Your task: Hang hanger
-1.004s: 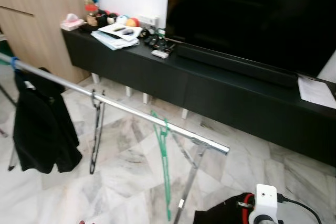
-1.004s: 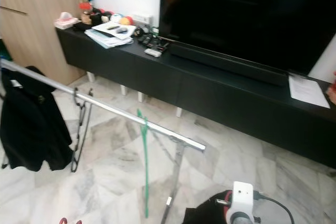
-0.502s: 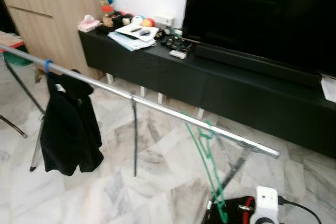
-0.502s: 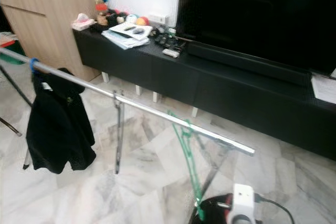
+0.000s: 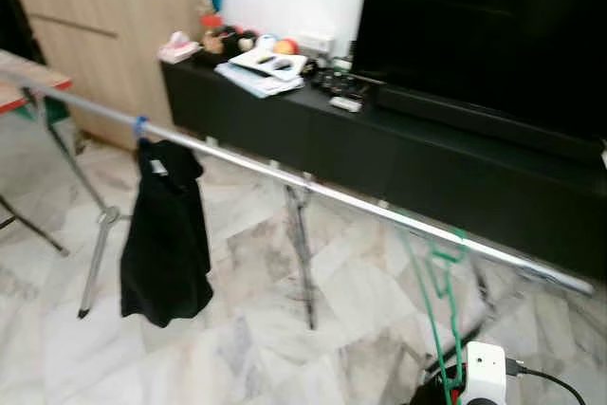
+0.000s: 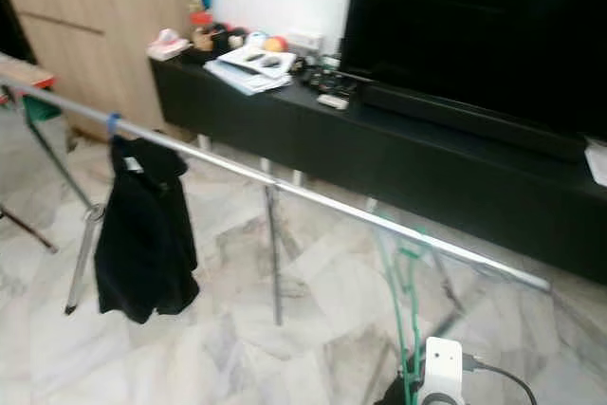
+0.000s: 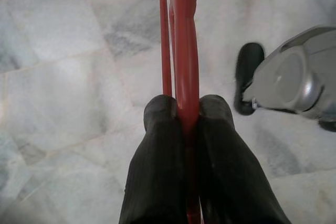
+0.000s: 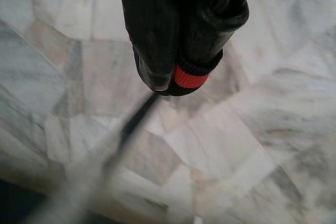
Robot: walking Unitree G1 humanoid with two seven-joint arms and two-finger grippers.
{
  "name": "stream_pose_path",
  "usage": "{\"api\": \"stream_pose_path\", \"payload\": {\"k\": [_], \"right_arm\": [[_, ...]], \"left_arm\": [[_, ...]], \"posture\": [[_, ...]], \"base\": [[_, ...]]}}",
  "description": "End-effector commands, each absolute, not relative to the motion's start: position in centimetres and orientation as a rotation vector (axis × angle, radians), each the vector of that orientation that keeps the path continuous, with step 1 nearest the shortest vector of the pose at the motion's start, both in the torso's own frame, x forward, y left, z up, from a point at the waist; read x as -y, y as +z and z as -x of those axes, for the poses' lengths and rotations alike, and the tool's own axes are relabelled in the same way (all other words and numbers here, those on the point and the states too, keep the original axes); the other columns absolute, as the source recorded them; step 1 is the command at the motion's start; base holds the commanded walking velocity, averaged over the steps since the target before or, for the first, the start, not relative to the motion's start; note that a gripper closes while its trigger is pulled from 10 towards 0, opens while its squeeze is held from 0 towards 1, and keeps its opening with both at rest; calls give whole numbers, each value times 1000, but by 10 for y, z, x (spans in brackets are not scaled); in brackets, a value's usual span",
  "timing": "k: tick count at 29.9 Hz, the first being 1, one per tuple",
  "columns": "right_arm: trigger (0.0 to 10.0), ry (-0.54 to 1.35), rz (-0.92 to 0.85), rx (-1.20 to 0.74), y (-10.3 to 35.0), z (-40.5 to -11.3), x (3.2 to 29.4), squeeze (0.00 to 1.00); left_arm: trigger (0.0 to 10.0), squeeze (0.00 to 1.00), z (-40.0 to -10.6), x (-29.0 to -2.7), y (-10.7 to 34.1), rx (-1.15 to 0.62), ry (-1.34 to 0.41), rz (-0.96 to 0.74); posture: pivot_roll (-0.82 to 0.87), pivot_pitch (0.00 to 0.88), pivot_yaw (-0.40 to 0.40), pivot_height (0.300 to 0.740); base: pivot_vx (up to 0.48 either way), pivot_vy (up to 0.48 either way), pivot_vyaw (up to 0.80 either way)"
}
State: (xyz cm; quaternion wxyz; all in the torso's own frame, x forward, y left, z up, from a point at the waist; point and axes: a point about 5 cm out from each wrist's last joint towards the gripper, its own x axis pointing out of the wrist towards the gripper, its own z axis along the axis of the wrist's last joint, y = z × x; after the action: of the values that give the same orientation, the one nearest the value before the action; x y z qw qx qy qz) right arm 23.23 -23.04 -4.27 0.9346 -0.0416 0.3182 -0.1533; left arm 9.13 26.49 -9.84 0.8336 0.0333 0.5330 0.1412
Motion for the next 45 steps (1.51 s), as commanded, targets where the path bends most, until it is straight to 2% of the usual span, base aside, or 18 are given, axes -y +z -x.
{"api": "stream_pose_path", "payload": {"k": [1,24,35,45], "right_arm": [[10000,-340,101,-645,-41,-232,238,0],[10000,-356,72,-671,-47,-225,231,0],[10000,-349,66,-686,-49,-224,230,0],[10000,-342,76,-703,-50,-223,230,0]], "left_arm": [[10000,0,-89,-259,-101,-1154,287,-66],[10000,0,-85,-258,-102,-1173,251,-65],[10000,0,-92,-241,-106,-1173,223,-59],[10000,0,-94,-244,-105,-1169,224,-61]], "posture": [[90,0,-54,740],[90,0,-53,740],[91,0,-55,740],[94,0,-57,740]], "base": [[0,0,0],[0,0,0],[0,453,0],[0,461,0]]}}
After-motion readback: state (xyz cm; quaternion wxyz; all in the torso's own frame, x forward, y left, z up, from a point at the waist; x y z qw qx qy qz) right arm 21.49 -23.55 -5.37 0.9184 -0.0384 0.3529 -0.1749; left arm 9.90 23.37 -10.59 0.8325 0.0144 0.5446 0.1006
